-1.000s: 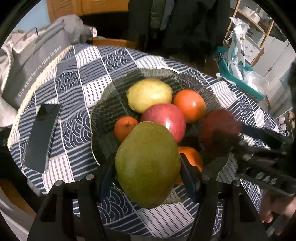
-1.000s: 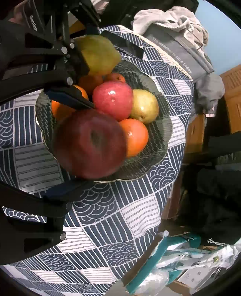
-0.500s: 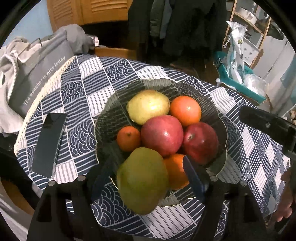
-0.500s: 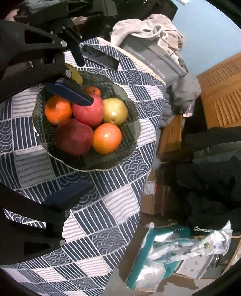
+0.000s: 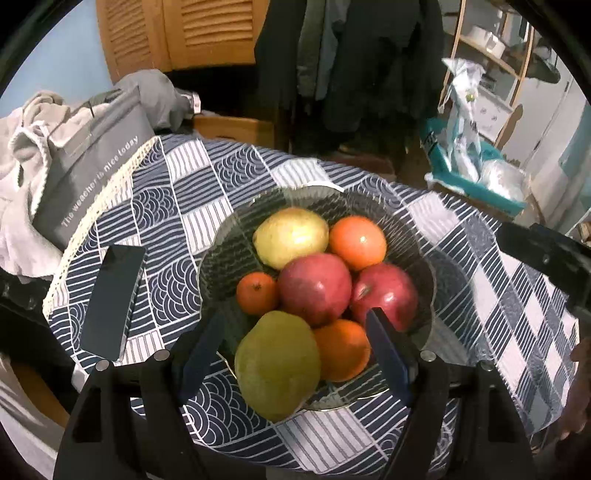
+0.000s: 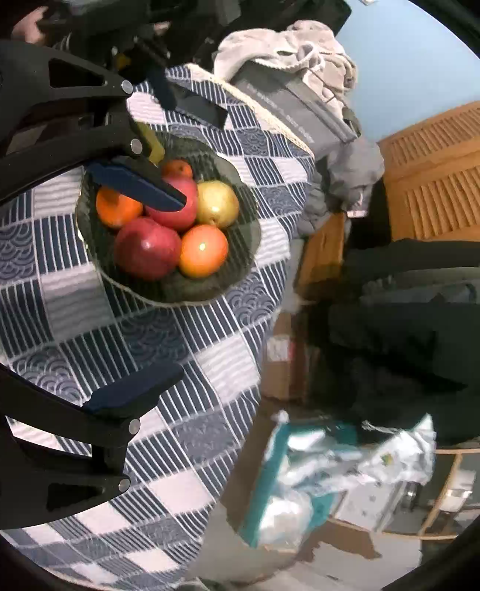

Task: Organize fruits
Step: 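Open both grippers and withdraw them up from the plate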

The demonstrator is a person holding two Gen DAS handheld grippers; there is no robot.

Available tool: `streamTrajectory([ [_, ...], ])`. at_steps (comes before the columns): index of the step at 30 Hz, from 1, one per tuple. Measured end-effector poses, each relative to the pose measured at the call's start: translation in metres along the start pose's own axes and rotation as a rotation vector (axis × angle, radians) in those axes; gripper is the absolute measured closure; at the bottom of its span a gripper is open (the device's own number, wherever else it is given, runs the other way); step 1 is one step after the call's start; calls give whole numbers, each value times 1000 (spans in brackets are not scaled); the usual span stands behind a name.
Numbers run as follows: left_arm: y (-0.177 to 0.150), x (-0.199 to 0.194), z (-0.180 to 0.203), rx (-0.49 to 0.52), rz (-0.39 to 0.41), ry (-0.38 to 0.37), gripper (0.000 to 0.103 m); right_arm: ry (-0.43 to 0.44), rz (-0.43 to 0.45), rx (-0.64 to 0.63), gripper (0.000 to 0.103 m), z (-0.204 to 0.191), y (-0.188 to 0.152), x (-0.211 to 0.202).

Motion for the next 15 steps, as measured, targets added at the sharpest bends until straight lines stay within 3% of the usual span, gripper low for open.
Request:
streamTrajectory([
  [4,6,-20,5,-4,36,-27,23,-62,41,-20,19,6,3,-18],
  [15,18,-72,34,47,139,-62,22,-123,144,-10,19,22,10,-71],
])
Point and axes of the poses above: each gripper's, at about its wrist camera, not at the fingertips, and x roughly the way its jaws point, z to its right, y to its top, the point moved 7 cm from there along x, roughly the way its jaws point, and after that the axes turned 8 degrees about -z, right-handed, at the moved point
